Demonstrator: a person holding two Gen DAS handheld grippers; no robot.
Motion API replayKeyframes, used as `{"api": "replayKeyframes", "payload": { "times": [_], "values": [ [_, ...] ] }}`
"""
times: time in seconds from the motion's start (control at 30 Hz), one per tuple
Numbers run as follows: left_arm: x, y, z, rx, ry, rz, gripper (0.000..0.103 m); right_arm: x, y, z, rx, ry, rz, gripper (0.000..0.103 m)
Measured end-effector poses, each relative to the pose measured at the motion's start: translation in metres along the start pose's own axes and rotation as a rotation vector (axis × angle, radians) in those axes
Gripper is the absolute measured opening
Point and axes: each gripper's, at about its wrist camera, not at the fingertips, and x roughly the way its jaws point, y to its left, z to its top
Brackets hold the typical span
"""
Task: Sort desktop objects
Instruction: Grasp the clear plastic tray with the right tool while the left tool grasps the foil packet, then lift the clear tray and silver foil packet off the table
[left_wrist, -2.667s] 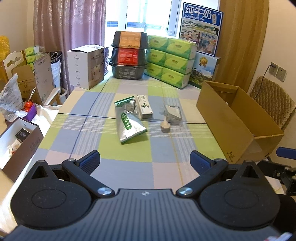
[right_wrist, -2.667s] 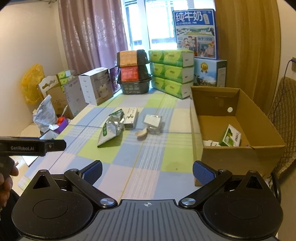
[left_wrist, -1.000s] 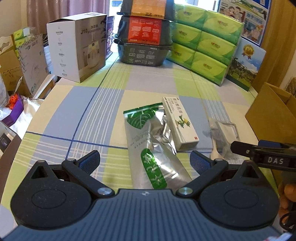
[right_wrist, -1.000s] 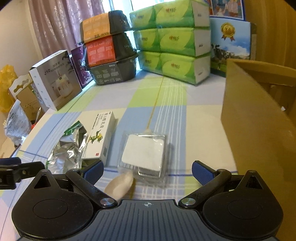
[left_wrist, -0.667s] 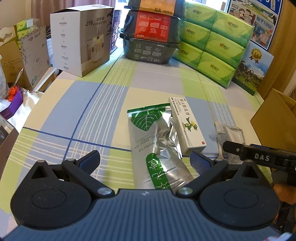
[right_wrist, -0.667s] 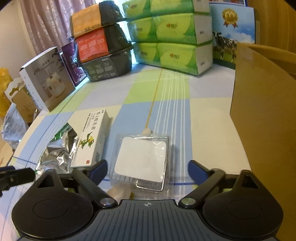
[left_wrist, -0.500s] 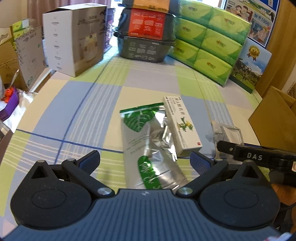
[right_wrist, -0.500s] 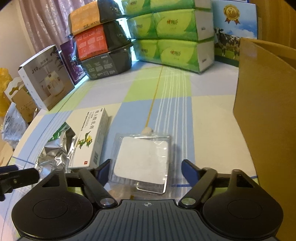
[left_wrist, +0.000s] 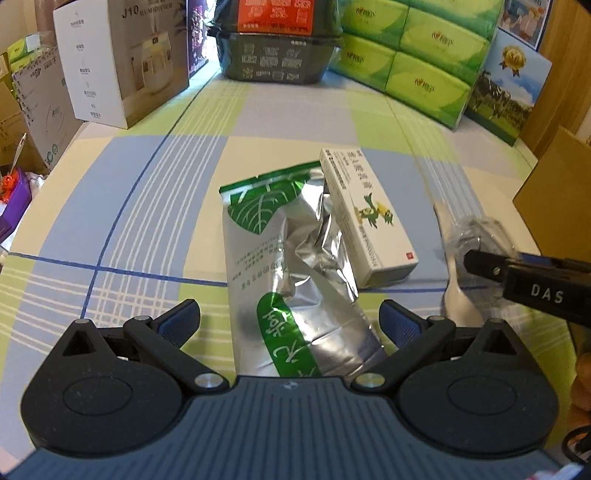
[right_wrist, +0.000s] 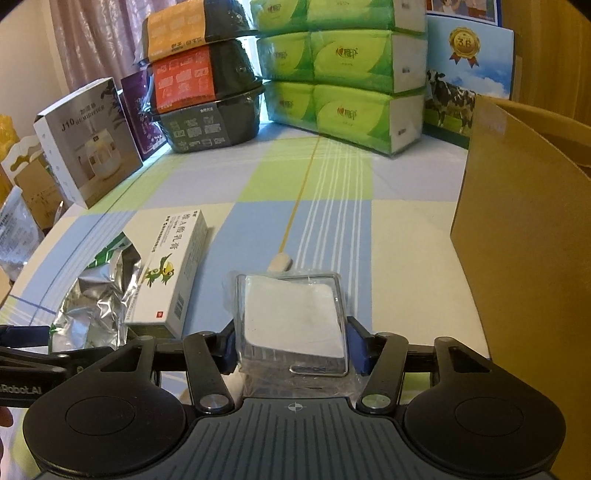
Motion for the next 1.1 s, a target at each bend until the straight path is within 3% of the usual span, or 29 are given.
{"api": "replayKeyframes", "payload": {
  "times": [0.13,0.23,0.3,0.37,0.57,0.83,1.0,1.07,1.1],
  "values": [
    [0.002,-0.001,-0.001,0.019,0.008,0.0,0.09,-0.007,0.001,0.001,-0.008,-0.012,-0.01,0.053],
    [-0.001,0.001,-0.002,0.001,0.015,-0.04,0.072,-0.014,0.002,0.002,-0.003,-0.02,-0.013,0.053],
    [-0.003,0.001,-0.004,0.012,0.018,-0.022,0.062,-0.019,0.003,0.001,-0.001,-0.023,-0.012,0.053],
    [-0.005,0.003,-0.008,0.013,0.021,-0.037,0.058,-0.025,0.004,-0.001,-0.005,-0.024,-0.011,0.052],
    [-0.022,0.004,-0.023,0.016,0.051,-0.046,0.057,-0.049,0.013,-0.019,-0.026,0.004,0.004,0.052],
    [-0.07,0.006,-0.073,0.034,0.105,-0.062,0.056,-0.1,0.025,-0.068,-0.057,0.081,0.047,0.052],
    [-0.101,0.0,-0.104,0.084,0.083,-0.043,0.056,-0.122,0.028,-0.095,-0.075,0.112,0.05,0.053],
    [-0.106,0.0,-0.111,0.089,0.078,-0.041,0.06,-0.124,0.03,-0.102,-0.078,0.127,0.063,0.053],
    [-0.107,-0.001,-0.113,0.088,0.079,-0.045,0.067,-0.123,0.03,-0.104,-0.085,0.137,0.069,0.053]
  ]
}}
